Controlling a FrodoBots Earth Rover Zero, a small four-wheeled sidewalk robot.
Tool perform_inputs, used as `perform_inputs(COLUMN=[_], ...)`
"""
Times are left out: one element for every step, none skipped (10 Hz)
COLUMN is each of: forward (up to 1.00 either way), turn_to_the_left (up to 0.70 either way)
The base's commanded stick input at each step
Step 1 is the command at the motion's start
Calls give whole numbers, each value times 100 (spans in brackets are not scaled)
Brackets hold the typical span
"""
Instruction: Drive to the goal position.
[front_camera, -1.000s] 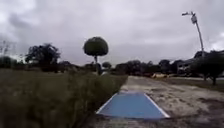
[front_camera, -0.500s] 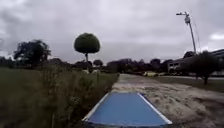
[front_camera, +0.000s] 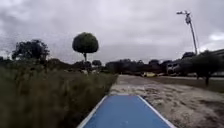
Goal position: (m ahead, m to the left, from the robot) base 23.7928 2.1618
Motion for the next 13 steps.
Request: perform_inputs(forward=[50, 50, 50, 50, 50, 50, 50, 50, 50, 50, 50, 50, 50], turn_to_the_left=[-1, 0, 0, 0, 0, 0, 0, 0, 0, 0, 0, 0, 0])
